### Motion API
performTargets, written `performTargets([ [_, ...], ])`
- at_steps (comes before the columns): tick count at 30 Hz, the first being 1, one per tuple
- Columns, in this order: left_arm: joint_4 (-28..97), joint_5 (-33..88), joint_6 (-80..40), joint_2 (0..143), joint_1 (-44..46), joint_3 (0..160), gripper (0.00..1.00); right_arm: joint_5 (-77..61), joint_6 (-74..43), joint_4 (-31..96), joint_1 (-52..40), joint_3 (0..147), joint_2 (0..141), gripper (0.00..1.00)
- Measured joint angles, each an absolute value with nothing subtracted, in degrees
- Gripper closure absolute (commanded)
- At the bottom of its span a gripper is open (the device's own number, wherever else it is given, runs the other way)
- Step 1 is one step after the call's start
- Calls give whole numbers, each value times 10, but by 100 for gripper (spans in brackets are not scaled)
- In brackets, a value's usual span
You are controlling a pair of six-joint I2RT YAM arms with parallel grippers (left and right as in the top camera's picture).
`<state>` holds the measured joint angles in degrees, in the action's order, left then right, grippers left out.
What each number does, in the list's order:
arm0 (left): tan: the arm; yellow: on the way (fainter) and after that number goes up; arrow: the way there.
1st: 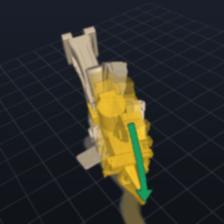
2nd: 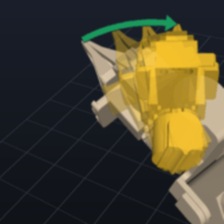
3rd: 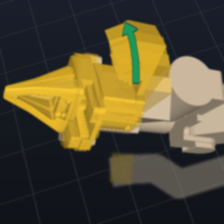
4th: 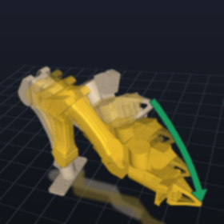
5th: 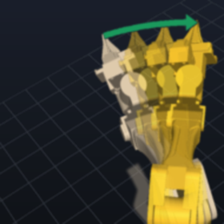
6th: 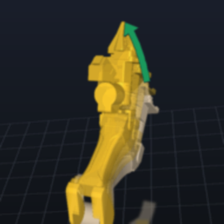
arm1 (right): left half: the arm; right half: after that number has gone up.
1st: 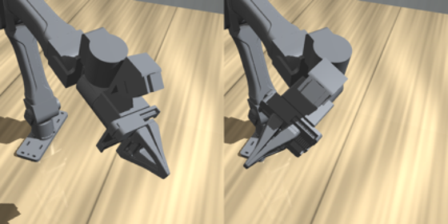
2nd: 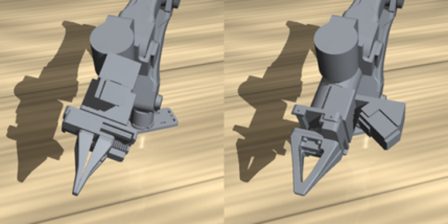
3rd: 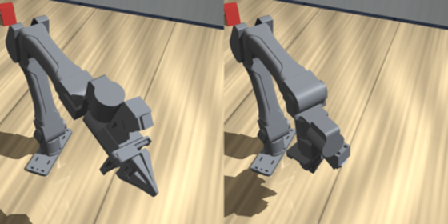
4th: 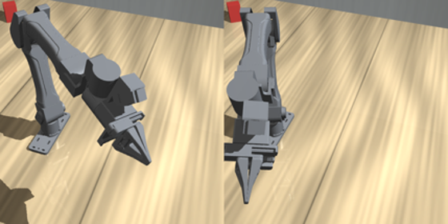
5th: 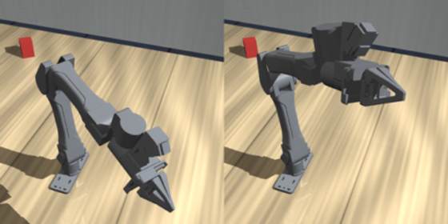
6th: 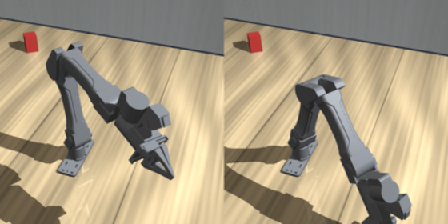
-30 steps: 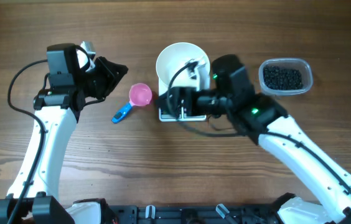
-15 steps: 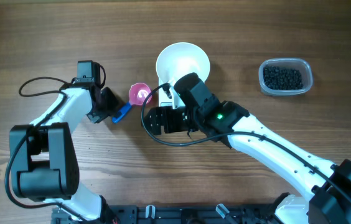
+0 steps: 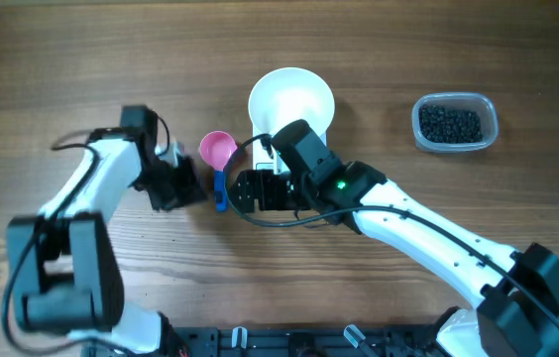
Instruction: Scoop item into bowl and weigh 150g on scale
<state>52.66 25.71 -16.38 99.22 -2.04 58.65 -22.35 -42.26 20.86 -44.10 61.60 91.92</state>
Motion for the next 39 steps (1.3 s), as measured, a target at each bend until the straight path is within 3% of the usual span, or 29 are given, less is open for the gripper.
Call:
performTargets([
  [3, 456, 194, -201, 932, -21, 608, 50, -222, -448, 164, -441, 601, 919, 8],
  [7, 396, 145, -231, 931, -13, 610, 41, -222, -457, 160, -441, 600, 920, 8],
  [10, 355, 120, -241, 951, 24, 610, 40, -220, -459, 163, -441, 600, 920, 8],
  [12, 337, 103, -244, 980, 50, 610, 42, -220, -459, 166, -441, 599, 920, 8],
  [16, 318, 83, -248, 1041, 67, 610, 61, -220, -458, 169, -441, 597, 920, 8],
  [19, 314, 77, -256, 1050, 67, 610, 67, -220, -458, 171, -441, 596, 920, 7],
  [23, 312, 73, -259, 1050, 67, 610, 96, -220, -433, 171, -441, 596, 921, 5],
  [32, 313, 115, -324, 1030, 48, 610, 96, -281, -371, 168, -397, 594, 881, 2],
  [35, 319, 255, -436, 942, -19, 610, 96, -285, -363, 193, -370, 594, 821, 2],
  [39, 364, 352, -604, 877, -54, 610, 96, -285, -376, 179, -356, 594, 780, 3],
])
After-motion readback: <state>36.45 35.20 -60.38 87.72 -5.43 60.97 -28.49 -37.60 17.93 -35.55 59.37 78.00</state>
